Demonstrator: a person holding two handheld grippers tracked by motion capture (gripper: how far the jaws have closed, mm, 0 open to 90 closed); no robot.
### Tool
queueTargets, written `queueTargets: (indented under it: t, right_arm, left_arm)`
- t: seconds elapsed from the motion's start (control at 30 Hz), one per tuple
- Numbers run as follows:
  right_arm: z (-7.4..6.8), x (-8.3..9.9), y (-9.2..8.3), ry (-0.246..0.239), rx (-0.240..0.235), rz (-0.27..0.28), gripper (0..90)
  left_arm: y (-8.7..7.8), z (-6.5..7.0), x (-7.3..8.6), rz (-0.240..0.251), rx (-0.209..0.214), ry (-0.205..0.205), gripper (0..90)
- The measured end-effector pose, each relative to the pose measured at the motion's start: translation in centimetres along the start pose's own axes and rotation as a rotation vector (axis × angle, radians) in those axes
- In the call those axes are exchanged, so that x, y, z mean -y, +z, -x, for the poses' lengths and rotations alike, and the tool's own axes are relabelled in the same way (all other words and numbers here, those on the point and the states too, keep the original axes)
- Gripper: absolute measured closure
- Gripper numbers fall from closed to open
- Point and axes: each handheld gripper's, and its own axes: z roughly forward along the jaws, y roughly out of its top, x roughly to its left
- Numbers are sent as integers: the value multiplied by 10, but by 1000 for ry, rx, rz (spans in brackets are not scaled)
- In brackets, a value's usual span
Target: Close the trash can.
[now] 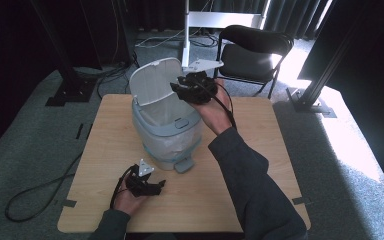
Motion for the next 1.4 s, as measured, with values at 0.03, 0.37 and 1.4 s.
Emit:
queueTargets:
  t: [0.03,0.37,1.4]
  right_arm:
    - [0,0,0,3,3,1,648]
    - [2,-6,2,24,-8,35,722]
    - [-8,-54,26,36,-1,56,749]
  left_arm:
    - [0,0,0,0,0,0,180]
    - [0,0,0,0,0,0,180]
    - [0,0,0,3,0,-1,180]
